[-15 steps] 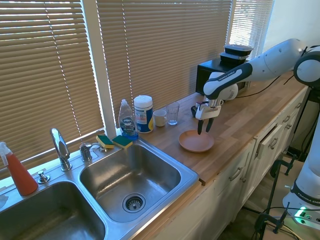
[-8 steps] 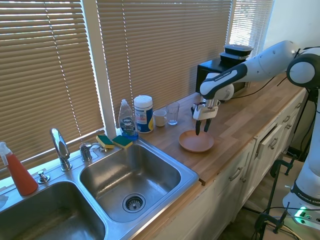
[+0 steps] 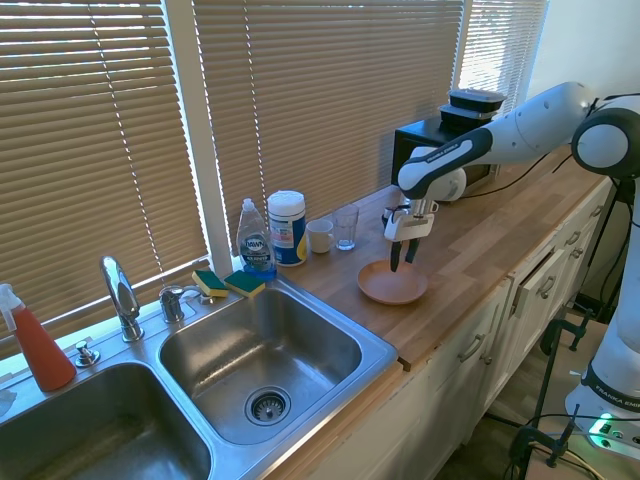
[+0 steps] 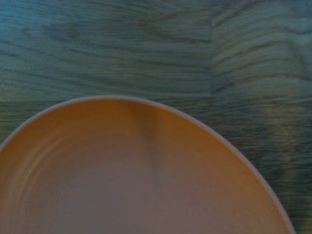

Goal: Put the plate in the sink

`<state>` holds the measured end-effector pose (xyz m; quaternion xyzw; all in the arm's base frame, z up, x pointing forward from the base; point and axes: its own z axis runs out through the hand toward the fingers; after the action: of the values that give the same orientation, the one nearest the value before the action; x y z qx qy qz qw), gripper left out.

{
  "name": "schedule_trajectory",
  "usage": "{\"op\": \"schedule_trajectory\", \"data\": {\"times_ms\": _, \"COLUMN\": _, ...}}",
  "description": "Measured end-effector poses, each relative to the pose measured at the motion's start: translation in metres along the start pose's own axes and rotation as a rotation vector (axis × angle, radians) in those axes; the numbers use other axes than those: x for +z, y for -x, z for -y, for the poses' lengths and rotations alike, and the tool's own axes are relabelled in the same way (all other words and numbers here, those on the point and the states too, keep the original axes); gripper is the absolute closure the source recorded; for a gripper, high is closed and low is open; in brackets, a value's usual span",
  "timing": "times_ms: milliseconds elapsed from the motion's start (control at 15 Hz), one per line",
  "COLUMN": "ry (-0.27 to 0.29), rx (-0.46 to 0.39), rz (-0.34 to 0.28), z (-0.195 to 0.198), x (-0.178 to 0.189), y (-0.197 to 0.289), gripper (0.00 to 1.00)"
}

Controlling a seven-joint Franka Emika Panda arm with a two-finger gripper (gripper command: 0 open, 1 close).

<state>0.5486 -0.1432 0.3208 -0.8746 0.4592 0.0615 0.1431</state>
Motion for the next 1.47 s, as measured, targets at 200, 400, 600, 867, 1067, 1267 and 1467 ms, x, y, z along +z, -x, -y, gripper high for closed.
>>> {"op": "schedule_trajectory", "data": {"times_ms": 200, "ry": 0.002, "rx": -0.005, "rz": 0.013, "z": 0.000, "x": 0.003, "y": -0.003, "gripper": 1.00}}
{"op": "schedule_trajectory", "data": {"times_ms": 400, "ry": -0.003, "rx": -0.008, "rz": 0.020, "z": 0.000, "x": 0.004, "y": -0.007, "gripper": 1.00}}
{"op": "schedule_trajectory", "data": {"times_ms": 600, "ry": -0.004, "rx": -0.013, "rz": 0.035, "z": -0.002, "x": 0.009, "y": -0.010, "gripper": 1.00}}
{"op": "schedule_trajectory", "data": {"times_ms": 867, "ry": -0.021, "rx": -0.029, "rz": 0.047, "z": -0.003, "x": 0.009, "y": -0.014, "gripper": 1.00}}
{"op": "schedule_trajectory", "data": {"times_ms": 1067, "ry": -0.042, "rx": -0.049, "rz": 0.068, "z": -0.006, "x": 0.009, "y": -0.015, "gripper": 1.00}}
{"op": "schedule_trajectory", "data": {"times_ms": 1267, "ry": -0.063, "rx": -0.081, "rz": 0.098, "z": -0.008, "x": 0.007, "y": -0.016, "gripper": 1.00}}
{"op": "schedule_trajectory", "data": {"times_ms": 1467, "ry": -0.077, "rx": -0.104, "rz": 0.118, "z": -0.002, "x": -0.004, "y": -0.016, "gripper": 1.00}}
